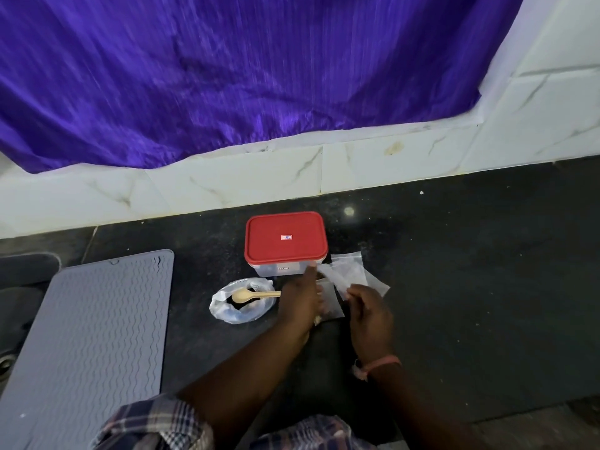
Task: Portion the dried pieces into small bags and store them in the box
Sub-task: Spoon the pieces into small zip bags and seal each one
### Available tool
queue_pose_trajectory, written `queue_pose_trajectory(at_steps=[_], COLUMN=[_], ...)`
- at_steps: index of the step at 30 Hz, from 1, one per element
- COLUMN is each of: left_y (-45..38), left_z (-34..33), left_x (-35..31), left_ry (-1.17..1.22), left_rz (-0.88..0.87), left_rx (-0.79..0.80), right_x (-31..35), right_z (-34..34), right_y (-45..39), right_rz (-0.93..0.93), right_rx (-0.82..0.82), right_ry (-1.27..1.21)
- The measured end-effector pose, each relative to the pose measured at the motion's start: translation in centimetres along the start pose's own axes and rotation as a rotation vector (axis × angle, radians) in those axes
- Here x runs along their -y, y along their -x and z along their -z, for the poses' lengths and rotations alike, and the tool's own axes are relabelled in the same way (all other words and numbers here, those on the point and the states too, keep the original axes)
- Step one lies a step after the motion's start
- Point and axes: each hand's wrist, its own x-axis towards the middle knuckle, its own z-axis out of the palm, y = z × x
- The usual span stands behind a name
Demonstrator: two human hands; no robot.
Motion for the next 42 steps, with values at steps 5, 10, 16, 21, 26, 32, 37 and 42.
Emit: queue_pose_trajectory(at_steps=[5, 10, 16, 21, 26, 32, 37, 42], left_y=[0.9, 0.8, 1.7, 2.7, 3.6, 4.1, 3.9, 3.1], left_z=[2.5, 5.9, 7.9, 9.2, 10.6, 11.0, 11.8, 12.4], left_x=[-2.3, -2.7, -2.6, -2.8, -3.0, -2.8, -3.1, -3.4], left_ry=[0.009, 0.036, 0.066, 0.177, 0.141, 0.060, 0.179, 0.121], left_rz=[-0.025, -0.050, -0.076, -0.055, -0.098, -0.188, -0.018, 0.043], left_rx=[-0.104, -0.049, -0.003, 0.008, -0.004, 0.010, 0.108, -0.076], right_x=[0.8, 3.7, 11.6, 13.6, 13.9, 14.7, 14.9, 13.5], right_z=[-0.7, -0.8, -1.8, -3.4, -4.1, -3.9, -3.7, -3.6], right_y=[2.4, 2.6, 1.7, 1.5, 1.7, 1.1, 0.5, 0.1], right_rz=[0.156, 0.235, 0.043, -0.236, -0.329, -0.359, -0.456, -0.286], right_rx=[0.119, 0.186, 0.170, 0.227, 0.253, 0.308, 0.474, 0.507], right_ry=[-0.011, 0.043, -0.231, -0.398, -0.444, -0.440, -0.581, -0.288])
